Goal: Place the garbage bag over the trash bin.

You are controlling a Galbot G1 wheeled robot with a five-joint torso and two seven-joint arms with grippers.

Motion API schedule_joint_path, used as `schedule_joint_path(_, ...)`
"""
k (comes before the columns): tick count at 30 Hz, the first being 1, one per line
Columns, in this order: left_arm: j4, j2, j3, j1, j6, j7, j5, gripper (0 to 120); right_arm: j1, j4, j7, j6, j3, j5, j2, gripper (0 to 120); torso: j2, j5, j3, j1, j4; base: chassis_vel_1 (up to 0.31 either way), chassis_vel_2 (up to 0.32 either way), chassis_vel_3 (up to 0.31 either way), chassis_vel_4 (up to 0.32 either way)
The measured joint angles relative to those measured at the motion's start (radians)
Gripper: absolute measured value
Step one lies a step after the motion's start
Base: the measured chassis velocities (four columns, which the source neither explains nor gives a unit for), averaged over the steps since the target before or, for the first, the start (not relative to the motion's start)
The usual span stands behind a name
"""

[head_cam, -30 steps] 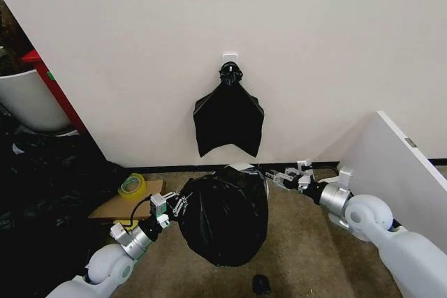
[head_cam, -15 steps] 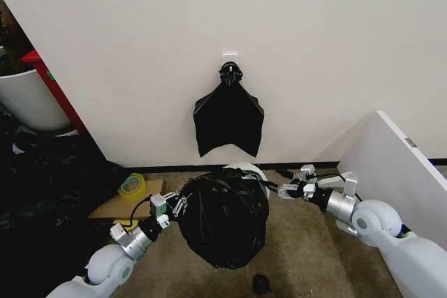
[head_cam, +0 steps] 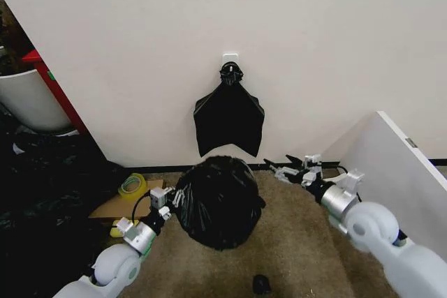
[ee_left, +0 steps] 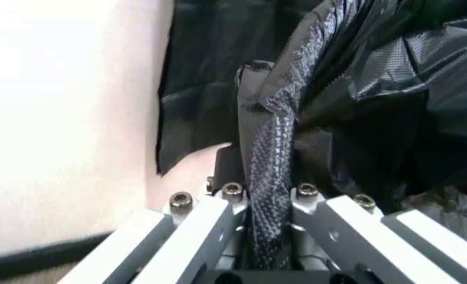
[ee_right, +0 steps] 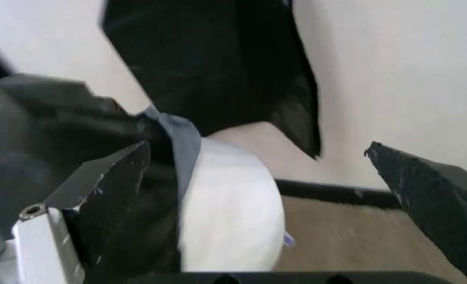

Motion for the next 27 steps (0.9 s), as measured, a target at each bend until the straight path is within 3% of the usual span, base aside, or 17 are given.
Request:
schedule_joint_path(2, -0.019, -0.002, 0.003, -0.001, 0.039, -0.04, -0.012, 1, -0.004, 0.039, 0.073, -0.025, -0.012, -0.005, 0.013, 98, 0.0, 0.0002, 0.0, 0.0, 0.0005, 0.0, 0.0, 0.0, 0.0)
schedule_joint_path(6, -0.077, -0.013, 0.003, 0.008, 0.148, -0.152, -0.048, 1, -0.037, 0.17, 0.211, -0.124, -0.038, -0.009, 0.043, 81, 0.0, 0.0, 0.0, 0.0, 0.0003, 0.0, 0.0, 0.0, 0.0)
schedule_joint_path(7, -0.077, -0.013, 0.003, 0.008, 0.148, -0.152, -0.048, 1, -0.037, 0.17, 0.211, -0.124, -0.038, -0.009, 0.043, 81, 0.0, 0.0, 0.0, 0.0, 0.0003, 0.0, 0.0, 0.0, 0.0)
schedule_joint_path(14, -0.096, -0.076, 0.033, 0.019, 0.221, -0.346, -0.051, 1, -0.057, 0.289, 0.315, -0.218, -0.083, 0.04, 0.088, 52, 0.0, -0.0001, 0.0, 0.0, 0.0006, 0.0, 0.0, 0.0, 0.0)
schedule_joint_path(23, -0.122, -0.125, 0.124, 0.02, 0.217, -0.396, -0.023, 1, 0.012, 0.212, 0.437, -0.337, -0.24, 0.036, 0.18, 19, 0.0, 0.0, 0.0, 0.0, 0.0007, 0.0, 0.0, 0.0, 0.0)
schedule_joint_path(25, -0.123, -0.128, 0.131, 0.019, 0.217, -0.398, -0.021, 1, 0.019, 0.2, 0.446, -0.345, -0.255, 0.031, 0.19, 18, 0.0, -0.0001, 0.0, 0.0, 0.0006, 0.0, 0.0, 0.0, 0.0)
schedule_joint_path(27, -0.123, -0.138, 0.146, 0.017, 0.217, -0.403, -0.01, 1, 0.049, 0.147, 0.479, -0.375, -0.323, -0.007, 0.235, 7, 0.0, 0.0, 0.0, 0.0, 0.0003, 0.0, 0.0, 0.0, 0.0)
